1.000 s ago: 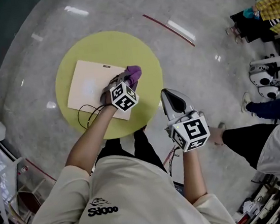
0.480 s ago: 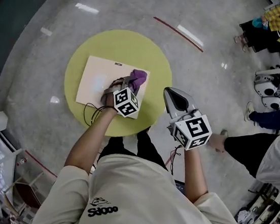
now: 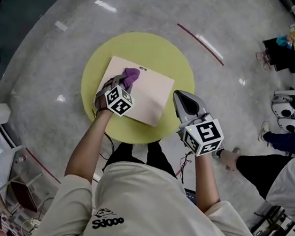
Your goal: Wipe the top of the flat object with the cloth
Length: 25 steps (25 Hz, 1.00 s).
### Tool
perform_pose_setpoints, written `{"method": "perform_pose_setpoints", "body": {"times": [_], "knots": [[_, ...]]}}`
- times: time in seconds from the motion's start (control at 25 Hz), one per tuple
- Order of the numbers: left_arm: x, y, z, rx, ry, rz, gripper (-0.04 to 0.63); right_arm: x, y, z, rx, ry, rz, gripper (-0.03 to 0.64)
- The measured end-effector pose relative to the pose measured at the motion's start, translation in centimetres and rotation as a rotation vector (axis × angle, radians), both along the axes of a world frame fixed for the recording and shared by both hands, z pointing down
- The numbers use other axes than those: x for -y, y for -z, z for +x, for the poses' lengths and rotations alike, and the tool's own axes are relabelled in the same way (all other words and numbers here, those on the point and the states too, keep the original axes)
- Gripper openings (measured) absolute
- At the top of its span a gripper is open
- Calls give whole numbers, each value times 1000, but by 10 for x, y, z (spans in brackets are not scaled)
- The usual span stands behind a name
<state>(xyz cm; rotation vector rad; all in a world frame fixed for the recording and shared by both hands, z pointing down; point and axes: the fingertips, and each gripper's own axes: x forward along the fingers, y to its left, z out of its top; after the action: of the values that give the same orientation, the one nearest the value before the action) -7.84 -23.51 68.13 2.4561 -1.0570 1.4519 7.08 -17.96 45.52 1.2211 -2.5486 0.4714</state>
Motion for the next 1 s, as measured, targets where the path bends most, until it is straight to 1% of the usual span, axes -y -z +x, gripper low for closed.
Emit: {"method": "perform_pose_setpoints", "body": {"times": [0.2, 0.32, 0.4, 0.48, 0.64, 0.76, 0.84, 1.0], "knots": [[8, -1, -58, -2, 140, -11, 100, 0, 2, -21, 1, 24, 3, 9], [10, -3, -89, 16, 219, -11, 100, -1, 3, -28, -3, 30, 5, 9], [12, -2, -105, 25, 276, -16, 100, -1, 4, -28, -7, 29, 6, 9], [11, -2, -110, 20, 306, -19, 100, -3, 4, -27, -14, 26, 5, 9], [5, -2, -100, 27, 300, 1, 100, -6, 5, -17, -20, 16, 6, 9], [-1, -1, -84, 14, 297, 9, 100, -9, 6, -5, -20, 6, 9, 9], [-8, 0, -67, 0, 272, 6, 100, -13, 6, 2, -20, -4, 9, 9], [-25, 2, -23, -24, 196, 1, 100, -21, 6, 17, -17, -25, 7, 9]]}}
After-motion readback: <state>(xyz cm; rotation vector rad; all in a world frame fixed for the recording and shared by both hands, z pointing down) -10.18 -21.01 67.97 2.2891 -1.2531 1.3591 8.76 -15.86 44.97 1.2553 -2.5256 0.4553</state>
